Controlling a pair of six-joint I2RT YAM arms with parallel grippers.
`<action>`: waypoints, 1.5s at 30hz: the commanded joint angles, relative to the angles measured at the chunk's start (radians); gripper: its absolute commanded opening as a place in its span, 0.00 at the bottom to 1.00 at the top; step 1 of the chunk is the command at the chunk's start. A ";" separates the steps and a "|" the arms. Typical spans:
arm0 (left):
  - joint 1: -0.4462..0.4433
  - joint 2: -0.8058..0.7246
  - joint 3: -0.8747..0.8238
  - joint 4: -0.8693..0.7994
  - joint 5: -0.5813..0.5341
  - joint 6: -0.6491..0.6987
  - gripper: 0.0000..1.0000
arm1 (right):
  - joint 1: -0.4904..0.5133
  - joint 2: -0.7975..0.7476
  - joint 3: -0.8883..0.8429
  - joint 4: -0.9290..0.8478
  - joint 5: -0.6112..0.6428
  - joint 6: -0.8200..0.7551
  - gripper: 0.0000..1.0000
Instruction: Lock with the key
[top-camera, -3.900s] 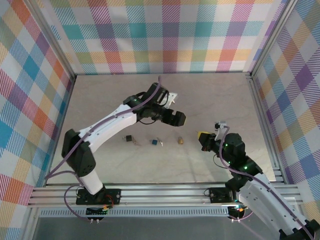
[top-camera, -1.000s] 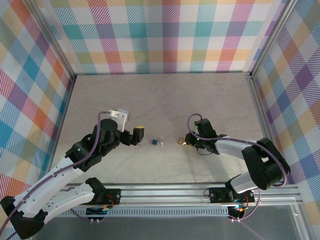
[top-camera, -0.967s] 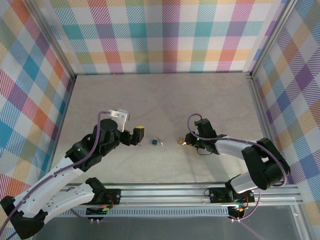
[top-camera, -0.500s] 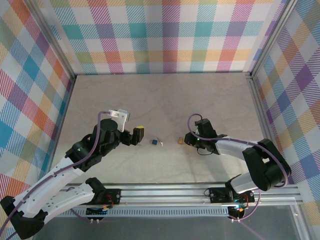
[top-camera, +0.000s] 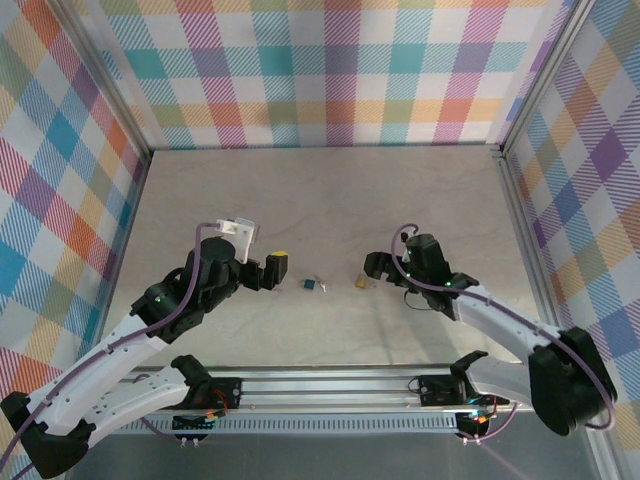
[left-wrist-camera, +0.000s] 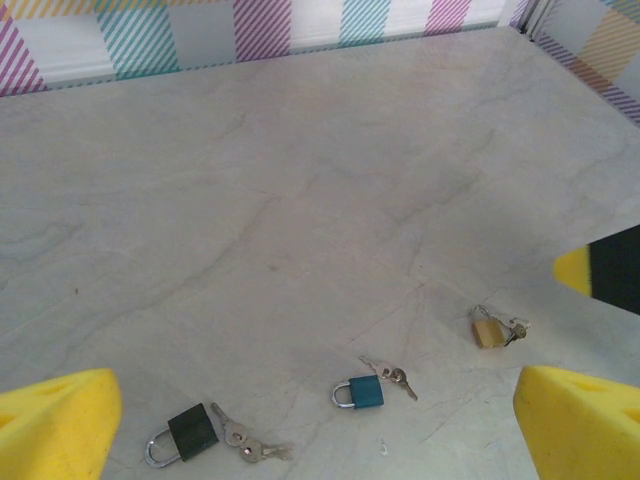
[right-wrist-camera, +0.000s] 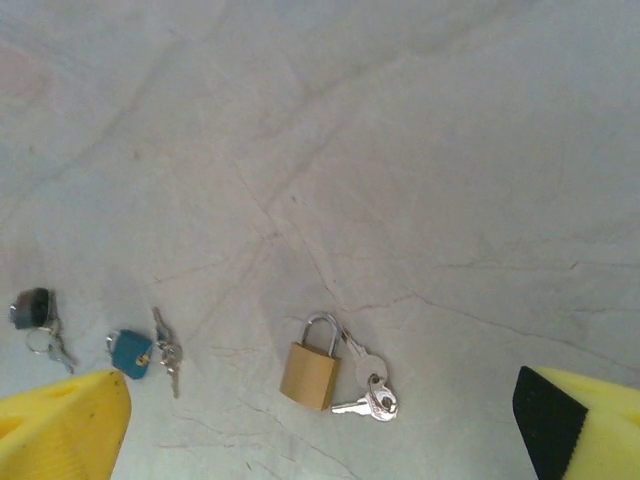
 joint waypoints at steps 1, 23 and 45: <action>0.002 -0.019 -0.014 0.023 -0.025 0.020 1.00 | -0.007 -0.081 0.051 -0.077 0.049 -0.074 0.99; 0.002 0.001 -0.118 0.102 -0.291 -0.059 1.00 | -0.009 -0.310 -0.070 0.256 0.538 -0.486 0.99; 0.002 -0.038 -0.258 0.251 -0.413 -0.041 1.00 | -0.171 0.026 -0.196 0.674 0.604 -0.641 0.99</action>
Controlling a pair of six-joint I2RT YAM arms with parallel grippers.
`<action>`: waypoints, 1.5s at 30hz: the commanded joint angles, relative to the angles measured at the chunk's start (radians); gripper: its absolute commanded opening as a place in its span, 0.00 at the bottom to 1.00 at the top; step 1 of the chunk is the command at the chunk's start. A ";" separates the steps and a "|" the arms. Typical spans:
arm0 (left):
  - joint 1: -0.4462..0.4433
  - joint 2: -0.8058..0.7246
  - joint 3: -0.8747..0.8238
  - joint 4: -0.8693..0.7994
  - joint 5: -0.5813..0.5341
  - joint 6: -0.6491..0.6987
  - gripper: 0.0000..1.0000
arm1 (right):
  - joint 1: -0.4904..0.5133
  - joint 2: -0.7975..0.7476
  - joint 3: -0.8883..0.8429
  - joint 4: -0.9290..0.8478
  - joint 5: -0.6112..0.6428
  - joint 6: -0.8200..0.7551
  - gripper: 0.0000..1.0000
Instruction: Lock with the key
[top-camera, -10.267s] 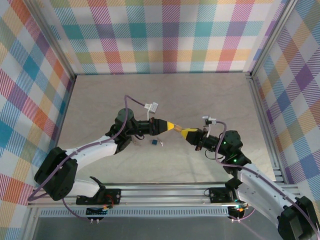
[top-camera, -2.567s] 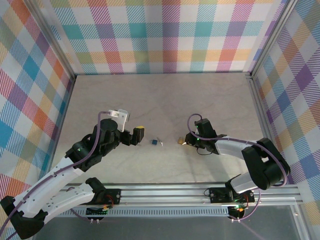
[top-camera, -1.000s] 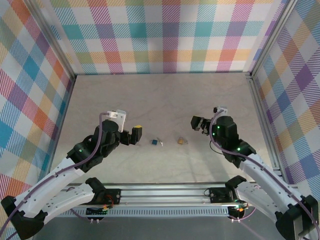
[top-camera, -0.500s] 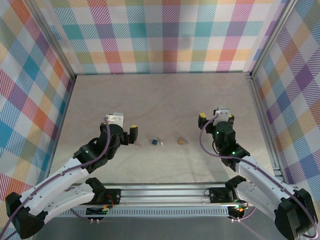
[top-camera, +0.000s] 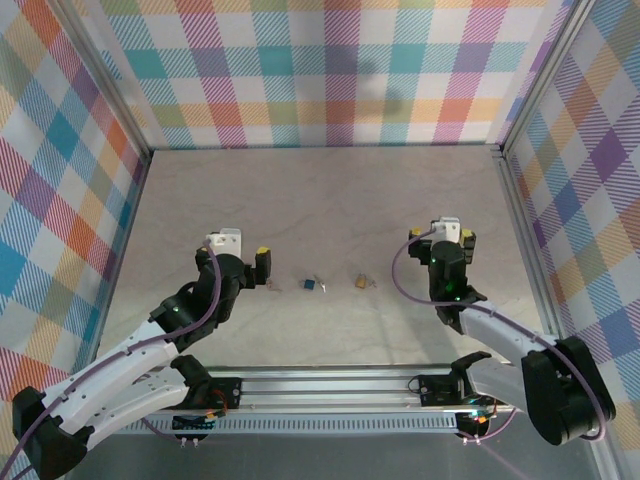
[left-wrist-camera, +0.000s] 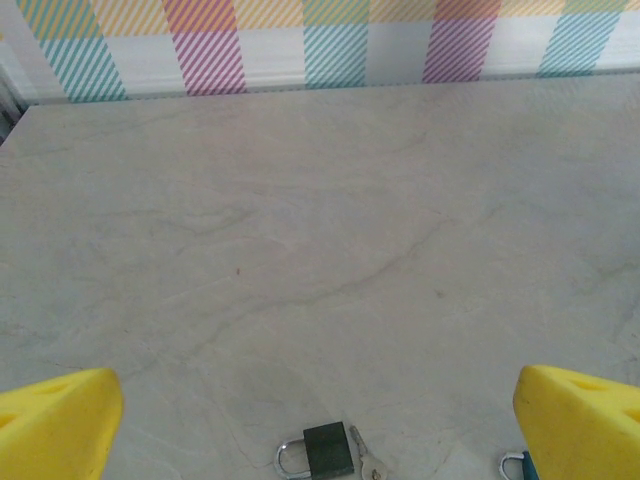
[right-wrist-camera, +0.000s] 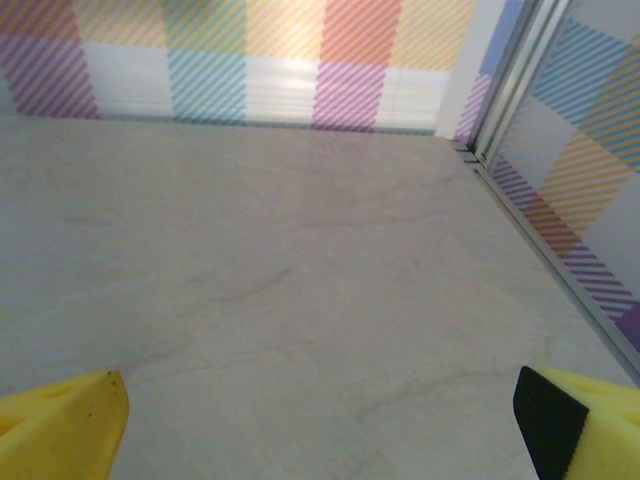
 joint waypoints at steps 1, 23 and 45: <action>0.002 -0.010 -0.020 0.043 -0.038 0.011 1.00 | -0.037 0.045 0.001 0.080 -0.021 0.003 0.99; 0.004 -0.022 -0.085 0.113 -0.144 0.031 1.00 | -0.164 0.409 0.123 0.234 -0.167 -0.040 0.99; 0.028 -0.112 -0.216 0.280 -0.199 0.175 1.00 | -0.349 0.437 0.035 0.379 -0.615 0.035 0.99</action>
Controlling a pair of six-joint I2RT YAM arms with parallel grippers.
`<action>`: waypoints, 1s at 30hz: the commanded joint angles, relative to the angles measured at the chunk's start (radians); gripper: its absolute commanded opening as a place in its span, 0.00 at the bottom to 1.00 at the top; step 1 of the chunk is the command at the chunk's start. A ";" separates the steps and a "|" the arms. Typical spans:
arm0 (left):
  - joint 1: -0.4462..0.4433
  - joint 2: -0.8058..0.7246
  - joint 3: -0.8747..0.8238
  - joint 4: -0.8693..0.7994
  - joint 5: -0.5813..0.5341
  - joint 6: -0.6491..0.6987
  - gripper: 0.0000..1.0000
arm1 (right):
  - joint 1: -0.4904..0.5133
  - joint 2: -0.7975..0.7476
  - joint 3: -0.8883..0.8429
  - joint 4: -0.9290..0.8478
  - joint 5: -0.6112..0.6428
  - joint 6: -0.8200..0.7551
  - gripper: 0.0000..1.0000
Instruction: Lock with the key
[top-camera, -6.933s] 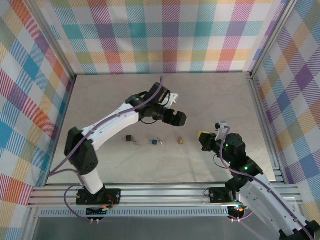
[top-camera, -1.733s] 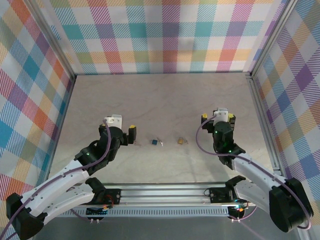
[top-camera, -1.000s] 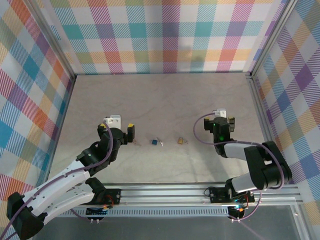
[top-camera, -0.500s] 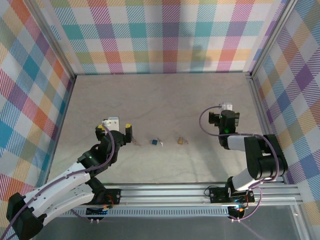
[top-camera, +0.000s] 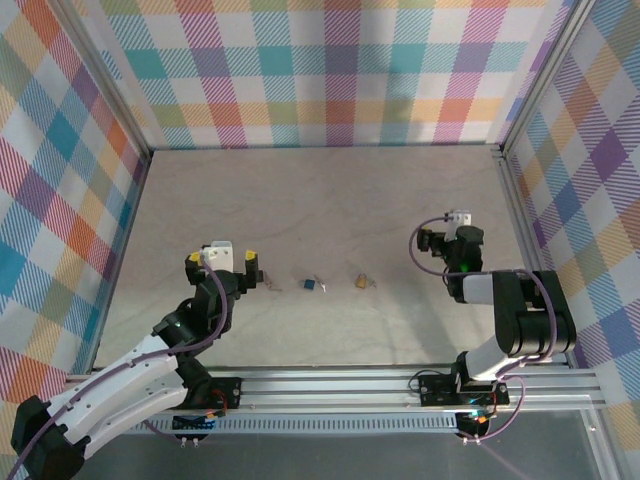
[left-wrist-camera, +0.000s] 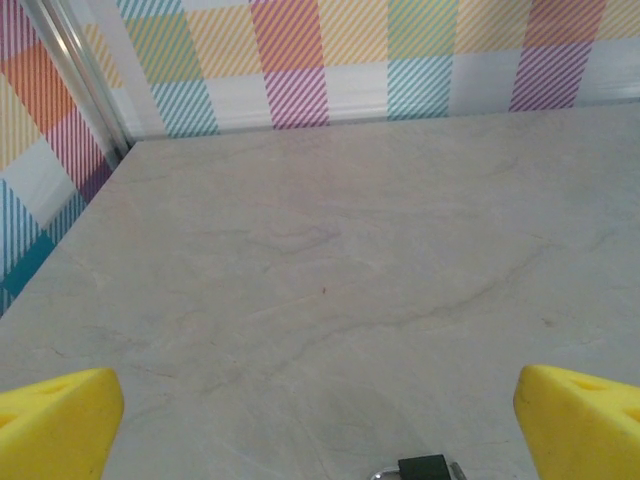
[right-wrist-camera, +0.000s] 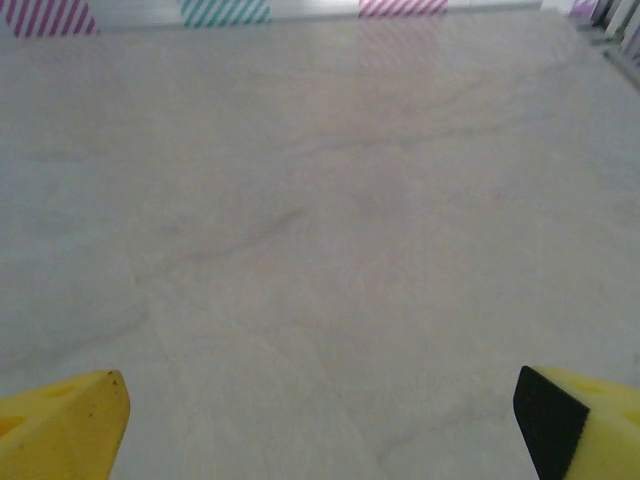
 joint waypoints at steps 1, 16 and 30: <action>0.016 -0.014 -0.024 0.084 -0.028 0.059 1.00 | -0.006 0.005 -0.016 0.106 -0.078 0.014 0.99; 0.344 0.245 -0.027 0.356 0.166 0.077 1.00 | -0.007 0.005 0.003 0.067 -0.078 0.013 0.99; 0.491 0.623 0.051 0.603 0.315 0.127 1.00 | -0.006 0.005 0.003 0.067 -0.080 0.014 0.99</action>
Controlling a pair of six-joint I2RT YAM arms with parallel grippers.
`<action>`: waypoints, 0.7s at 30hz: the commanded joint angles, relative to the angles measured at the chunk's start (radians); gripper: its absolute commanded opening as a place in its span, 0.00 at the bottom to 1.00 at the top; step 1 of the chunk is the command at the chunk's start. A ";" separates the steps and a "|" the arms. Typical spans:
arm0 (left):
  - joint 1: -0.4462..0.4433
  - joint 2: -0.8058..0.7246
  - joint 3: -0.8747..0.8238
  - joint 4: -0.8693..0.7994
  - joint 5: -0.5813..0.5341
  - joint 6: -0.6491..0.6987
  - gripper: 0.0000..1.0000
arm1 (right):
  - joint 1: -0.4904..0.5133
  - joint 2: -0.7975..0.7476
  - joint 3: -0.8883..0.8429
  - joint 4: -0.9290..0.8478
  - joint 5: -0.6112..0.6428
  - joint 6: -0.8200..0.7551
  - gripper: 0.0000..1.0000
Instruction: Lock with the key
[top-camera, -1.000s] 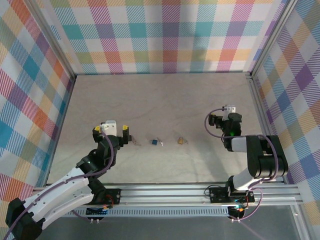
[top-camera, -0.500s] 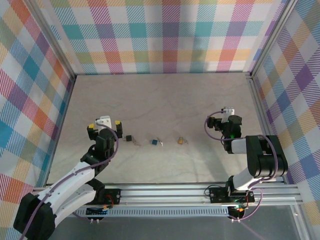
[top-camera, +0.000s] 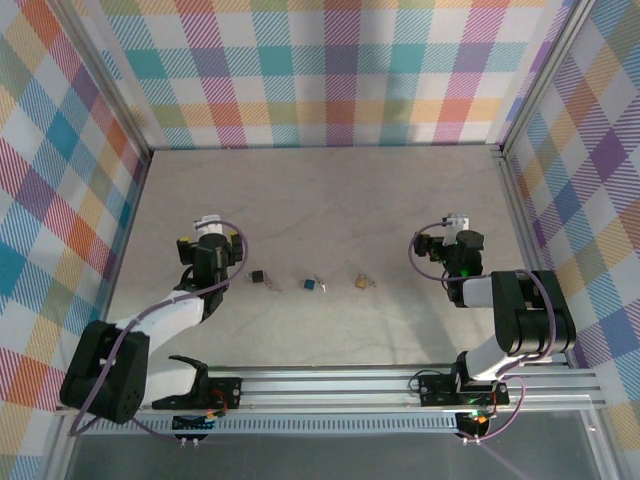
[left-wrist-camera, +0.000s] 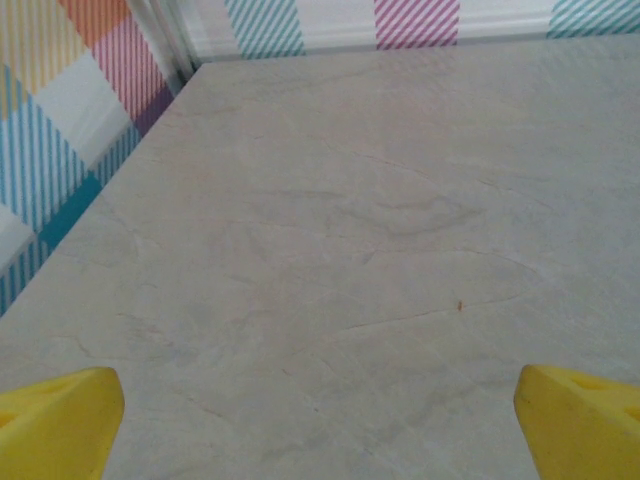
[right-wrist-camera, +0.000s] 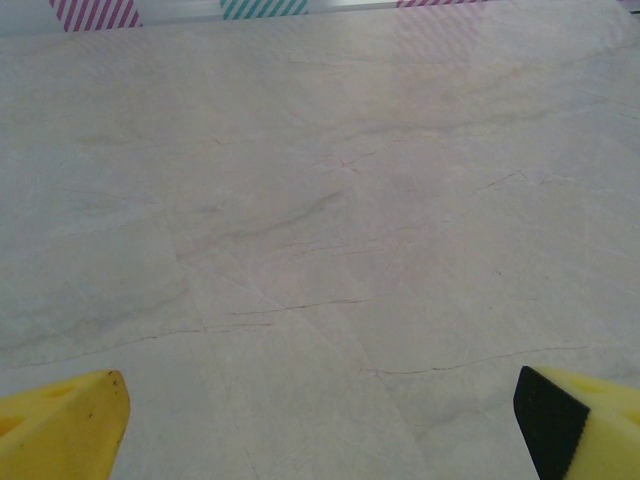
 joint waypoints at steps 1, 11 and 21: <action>0.026 0.069 0.032 0.125 0.061 0.022 1.00 | -0.003 -0.002 0.020 0.028 -0.024 0.007 0.99; 0.048 0.262 0.031 0.274 0.122 0.044 1.00 | -0.004 -0.001 0.020 0.028 -0.024 0.007 0.99; 0.117 0.284 0.013 0.312 0.233 -0.006 1.00 | -0.005 -0.002 0.020 0.028 -0.024 0.007 0.99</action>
